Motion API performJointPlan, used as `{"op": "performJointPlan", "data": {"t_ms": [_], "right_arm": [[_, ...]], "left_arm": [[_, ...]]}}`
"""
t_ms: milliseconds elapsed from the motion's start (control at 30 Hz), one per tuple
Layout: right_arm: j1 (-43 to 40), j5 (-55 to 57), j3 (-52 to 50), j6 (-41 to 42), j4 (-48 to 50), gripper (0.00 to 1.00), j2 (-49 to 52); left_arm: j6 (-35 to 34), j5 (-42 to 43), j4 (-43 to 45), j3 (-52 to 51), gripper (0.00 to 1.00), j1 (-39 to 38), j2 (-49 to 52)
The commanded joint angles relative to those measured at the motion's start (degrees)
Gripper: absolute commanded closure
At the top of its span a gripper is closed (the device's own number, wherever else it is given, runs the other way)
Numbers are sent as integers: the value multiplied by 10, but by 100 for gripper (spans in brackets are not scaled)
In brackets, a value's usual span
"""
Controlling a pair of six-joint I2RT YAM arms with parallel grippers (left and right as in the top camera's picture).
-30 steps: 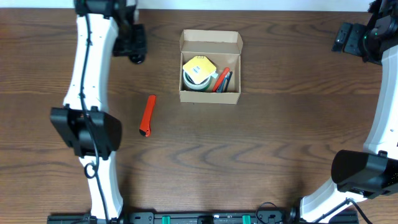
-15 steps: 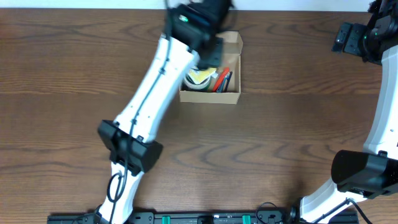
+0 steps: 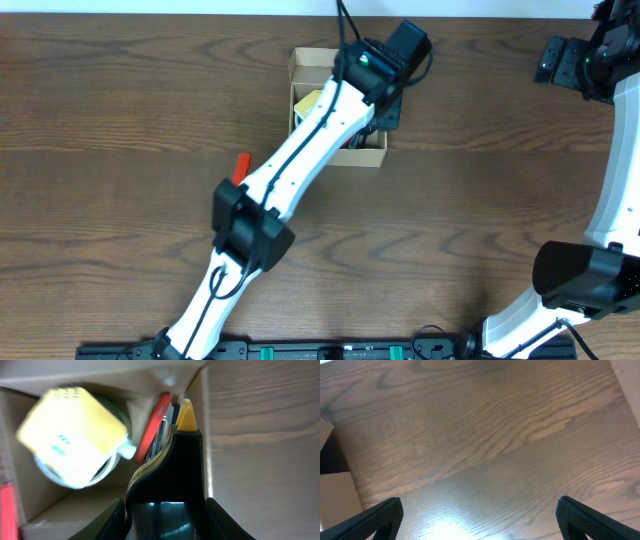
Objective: Pack container
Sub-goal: 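Carry the black dispenser with the left gripper into the box and release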
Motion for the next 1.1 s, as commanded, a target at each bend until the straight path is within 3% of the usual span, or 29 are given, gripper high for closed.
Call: {"op": "performJointPlan", "data": {"t_ms": [0, 767, 867, 1067], "right_arm": [[-4, -2, -2, 7, 0, 1, 3], [-4, -2, -2, 7, 0, 1, 3], [-4, -2, -2, 7, 0, 1, 3], [-4, -2, -2, 7, 0, 1, 3]], "left_arm": [[-5, -10, 7, 8, 82, 1, 24], [20, 15, 45, 7, 80, 1, 104], [20, 16, 47, 7, 73, 3, 104], [40, 16, 43, 8, 42, 5, 101]]}}
